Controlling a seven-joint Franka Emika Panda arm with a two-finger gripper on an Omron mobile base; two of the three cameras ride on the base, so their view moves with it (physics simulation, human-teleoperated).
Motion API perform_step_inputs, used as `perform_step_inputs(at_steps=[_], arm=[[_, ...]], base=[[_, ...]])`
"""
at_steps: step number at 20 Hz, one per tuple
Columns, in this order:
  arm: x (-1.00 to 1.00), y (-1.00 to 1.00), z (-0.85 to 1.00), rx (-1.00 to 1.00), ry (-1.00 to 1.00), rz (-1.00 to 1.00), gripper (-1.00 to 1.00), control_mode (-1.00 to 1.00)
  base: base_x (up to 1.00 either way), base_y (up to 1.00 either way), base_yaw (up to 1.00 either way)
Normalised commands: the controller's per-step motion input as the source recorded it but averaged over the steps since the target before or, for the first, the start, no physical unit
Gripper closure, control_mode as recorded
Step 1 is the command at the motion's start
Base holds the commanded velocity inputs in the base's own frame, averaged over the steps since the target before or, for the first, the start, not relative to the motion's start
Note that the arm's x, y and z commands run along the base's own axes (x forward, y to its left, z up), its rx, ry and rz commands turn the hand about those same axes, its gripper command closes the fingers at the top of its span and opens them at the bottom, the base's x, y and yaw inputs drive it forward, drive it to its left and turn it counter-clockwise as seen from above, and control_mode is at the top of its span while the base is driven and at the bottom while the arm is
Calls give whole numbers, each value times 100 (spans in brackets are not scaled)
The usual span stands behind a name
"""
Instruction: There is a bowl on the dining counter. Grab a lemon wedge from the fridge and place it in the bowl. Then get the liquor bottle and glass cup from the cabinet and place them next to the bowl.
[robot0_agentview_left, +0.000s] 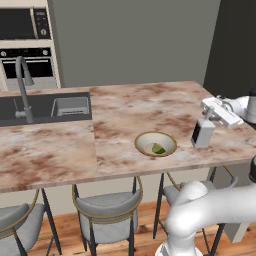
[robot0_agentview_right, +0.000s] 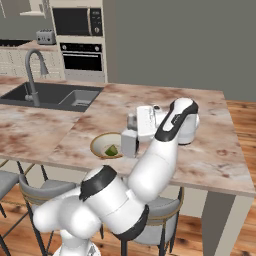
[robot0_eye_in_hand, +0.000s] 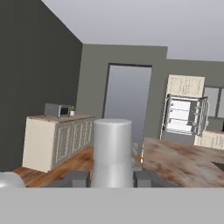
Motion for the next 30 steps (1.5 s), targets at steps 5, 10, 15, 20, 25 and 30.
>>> perform_step_inputs(at_steps=[5, 10, 15, 20, 25, 30], arm=[[11, -10, -22, -2, 0, 0, 100, -100], [24, -5, -17, -5, 0, 0, 100, -100], [27, -5, -18, -4, 0, 0, 100, -100], [22, -13, -23, -5, 0, -1, 100, -100], [24, -17, -19, -6, 0, -2, 100, -100], [36, -13, -18, -5, 0, -2, 100, -100]], base=[[0, 0, 0], [0, 0, 0], [0, 0, 0], [0, 0, 0], [0, 0, 0], [0, 0, 0]])
